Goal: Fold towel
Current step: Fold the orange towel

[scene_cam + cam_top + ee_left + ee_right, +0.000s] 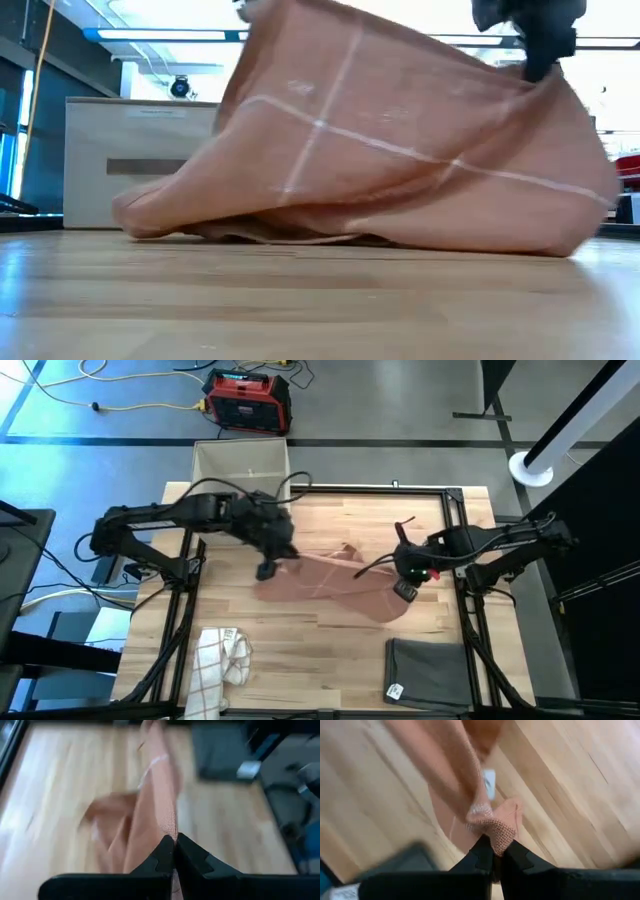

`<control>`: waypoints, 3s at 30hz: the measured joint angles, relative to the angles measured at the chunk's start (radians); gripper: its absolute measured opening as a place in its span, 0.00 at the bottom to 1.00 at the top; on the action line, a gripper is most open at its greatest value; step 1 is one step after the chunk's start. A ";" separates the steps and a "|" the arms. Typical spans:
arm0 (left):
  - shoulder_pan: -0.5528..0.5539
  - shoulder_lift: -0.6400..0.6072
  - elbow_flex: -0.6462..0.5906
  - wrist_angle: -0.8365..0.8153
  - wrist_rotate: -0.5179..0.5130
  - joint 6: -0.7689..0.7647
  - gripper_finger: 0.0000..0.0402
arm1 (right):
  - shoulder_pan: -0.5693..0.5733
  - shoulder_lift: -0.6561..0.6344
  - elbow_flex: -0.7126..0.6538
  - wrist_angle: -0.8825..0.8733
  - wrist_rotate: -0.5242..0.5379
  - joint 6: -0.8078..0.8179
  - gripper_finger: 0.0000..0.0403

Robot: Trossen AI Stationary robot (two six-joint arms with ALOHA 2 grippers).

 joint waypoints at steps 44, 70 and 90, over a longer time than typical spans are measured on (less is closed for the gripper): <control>0.010 -0.349 0.582 -0.062 0.118 -0.056 0.00 | 0.036 0.112 0.746 0.854 -0.201 -0.585 0.00; 0.010 -0.330 -0.357 -0.462 0.130 -0.167 0.00 | 0.053 0.634 0.745 -0.216 -0.005 -0.463 0.00; -0.151 -0.421 -0.611 -0.283 0.227 -0.310 0.00 | 0.327 0.535 0.183 0.452 -0.174 -0.132 0.04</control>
